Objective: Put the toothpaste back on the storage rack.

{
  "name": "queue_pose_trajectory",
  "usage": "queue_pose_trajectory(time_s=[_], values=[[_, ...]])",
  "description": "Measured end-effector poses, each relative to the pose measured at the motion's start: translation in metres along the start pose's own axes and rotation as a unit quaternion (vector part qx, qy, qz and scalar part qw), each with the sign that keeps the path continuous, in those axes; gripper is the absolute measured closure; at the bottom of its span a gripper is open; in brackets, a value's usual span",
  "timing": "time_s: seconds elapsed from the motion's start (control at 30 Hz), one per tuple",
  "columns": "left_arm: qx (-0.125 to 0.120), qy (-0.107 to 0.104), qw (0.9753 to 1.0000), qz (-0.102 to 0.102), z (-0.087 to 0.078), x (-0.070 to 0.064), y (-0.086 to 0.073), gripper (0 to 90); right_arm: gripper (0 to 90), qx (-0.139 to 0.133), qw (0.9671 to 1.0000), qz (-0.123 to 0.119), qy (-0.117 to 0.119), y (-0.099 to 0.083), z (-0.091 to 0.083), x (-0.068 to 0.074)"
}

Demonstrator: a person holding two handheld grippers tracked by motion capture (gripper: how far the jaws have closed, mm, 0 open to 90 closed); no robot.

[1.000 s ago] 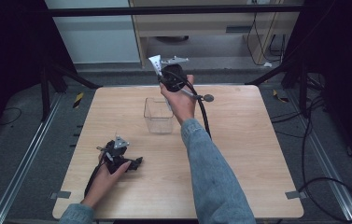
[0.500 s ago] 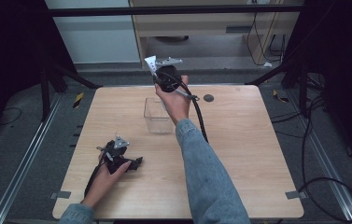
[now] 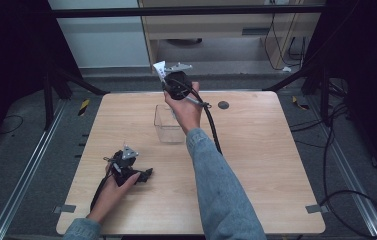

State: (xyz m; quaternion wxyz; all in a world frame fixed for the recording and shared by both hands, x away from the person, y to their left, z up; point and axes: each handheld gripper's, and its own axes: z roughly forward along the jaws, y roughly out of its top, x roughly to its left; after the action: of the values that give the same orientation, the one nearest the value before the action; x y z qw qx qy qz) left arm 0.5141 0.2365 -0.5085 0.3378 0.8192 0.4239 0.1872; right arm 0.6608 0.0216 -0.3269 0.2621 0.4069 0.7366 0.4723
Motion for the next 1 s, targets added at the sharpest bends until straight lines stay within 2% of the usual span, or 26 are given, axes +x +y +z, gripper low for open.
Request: queue_pose_trajectory(time_s=[0.57,1.0], values=[[0.0,0.0,1.0,0.0,0.0,0.0,0.0,0.0,78.3,0.012,0.9999,-0.007,0.006,-0.011,0.007,0.004],[-0.001,-0.001,1.0,0.0,0.0,0.0,0.0,0.0,78.5,0.02,0.9996,-0.017,0.009,-0.02,0.005,0.006]])
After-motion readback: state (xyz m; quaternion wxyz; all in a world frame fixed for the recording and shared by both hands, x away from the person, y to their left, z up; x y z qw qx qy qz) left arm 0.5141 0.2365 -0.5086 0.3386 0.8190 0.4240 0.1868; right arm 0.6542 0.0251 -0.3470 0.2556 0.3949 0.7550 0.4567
